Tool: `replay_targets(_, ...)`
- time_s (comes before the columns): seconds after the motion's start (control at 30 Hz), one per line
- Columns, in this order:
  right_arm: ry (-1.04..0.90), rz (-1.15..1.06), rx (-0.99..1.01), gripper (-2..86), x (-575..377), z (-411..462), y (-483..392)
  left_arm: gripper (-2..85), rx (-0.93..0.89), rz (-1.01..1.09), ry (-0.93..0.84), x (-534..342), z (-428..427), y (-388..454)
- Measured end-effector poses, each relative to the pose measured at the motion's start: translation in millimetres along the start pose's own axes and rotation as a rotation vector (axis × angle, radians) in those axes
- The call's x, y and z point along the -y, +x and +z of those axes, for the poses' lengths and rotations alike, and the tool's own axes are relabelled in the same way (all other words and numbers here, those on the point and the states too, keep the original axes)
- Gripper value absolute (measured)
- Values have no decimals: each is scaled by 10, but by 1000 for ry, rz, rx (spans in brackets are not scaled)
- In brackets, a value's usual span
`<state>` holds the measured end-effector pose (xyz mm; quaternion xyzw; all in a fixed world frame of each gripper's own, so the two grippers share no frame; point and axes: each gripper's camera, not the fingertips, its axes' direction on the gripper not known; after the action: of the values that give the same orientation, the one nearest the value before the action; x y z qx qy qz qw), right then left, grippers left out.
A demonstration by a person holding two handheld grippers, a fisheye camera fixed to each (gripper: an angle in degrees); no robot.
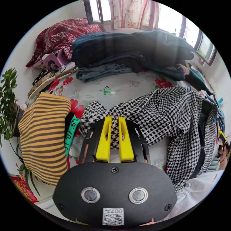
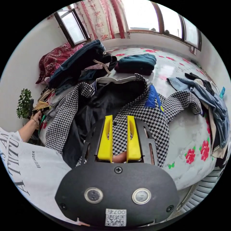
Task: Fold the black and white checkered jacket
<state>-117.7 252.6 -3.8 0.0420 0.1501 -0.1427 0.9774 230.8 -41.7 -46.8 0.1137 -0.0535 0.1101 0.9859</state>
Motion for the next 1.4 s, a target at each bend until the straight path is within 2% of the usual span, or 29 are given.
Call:
replay_targets(0.13,-80,157,-99,69,-841,-391,740,54,-83,7,65,-918,-495,231)
replay_targets(0.33,-224,215,56,91,-1872,-326,1272,38,-330,173,-2,-1900,-724,1377)
replay_targets(0.4,-275,206,122,97,-2135,-60,1292,19,-333,258,19,-2062,-781,1816)
replay_targets(0.53,-302,292,271,95,-2391,367,1364,87,-329,549,-5,-2137,-842,2657)
replay_targets(0.57,-288,334,311,90,-2424,456,1410,93,-276,591,-1,-2123,-879,2790)
replay_targets(0.67,-319,400,471,64,-2415,630,1532,83,-266,664,52,-2140,-898,2999)
replay_targets(0.73,-342,351,508,47,-2384,629,1583,77,-258,719,-34,-2144,-608,3151)
replay_targets(0.8,-263,273,498,28,-2380,346,1663,67,-146,757,-220,-2157,-75,3273)
replay_targets(0.83,-222,265,509,24,-2388,230,1697,44,-229,712,-75,-2115,-124,3132)
replay_targets(0.87,-117,271,562,18,-2416,-34,1785,6,-165,644,-155,-2006,2,3033)
replay_targets(0.9,-13,285,651,13,-2447,-286,1872,3,-195,626,-182,-1939,20,2994)
replay_targets(0.97,61,264,737,8,-2438,-553,1886,-6,-319,565,-257,-1754,-40,2815)
replay_targets(1.03,125,191,773,5,-2410,-786,1812,-8,-374,597,-257,-1730,-239,2723)
replay_targets(1.07,149,150,779,3,-2411,-883,1785,-9,-375,651,-239,-1763,-437,2681)
replay_targets(1.13,65,104,683,3,-2452,-810,1771,-9,-320,760,-255,-1887,-621,2648)
replay_targets(1.2,-238,137,442,3,-2651,-236,1781,-9,-296,811,-300,-2035,-572,2576)
replay_targets(1.27,-360,204,392,6,-2843,91,1801,-9,-335,738,-349,-2148,-357,2388)
replay_targets(1.4,-212,278,377,26,-2905,19,1769,-9,-401,603,-308,-2084,-364,2154)
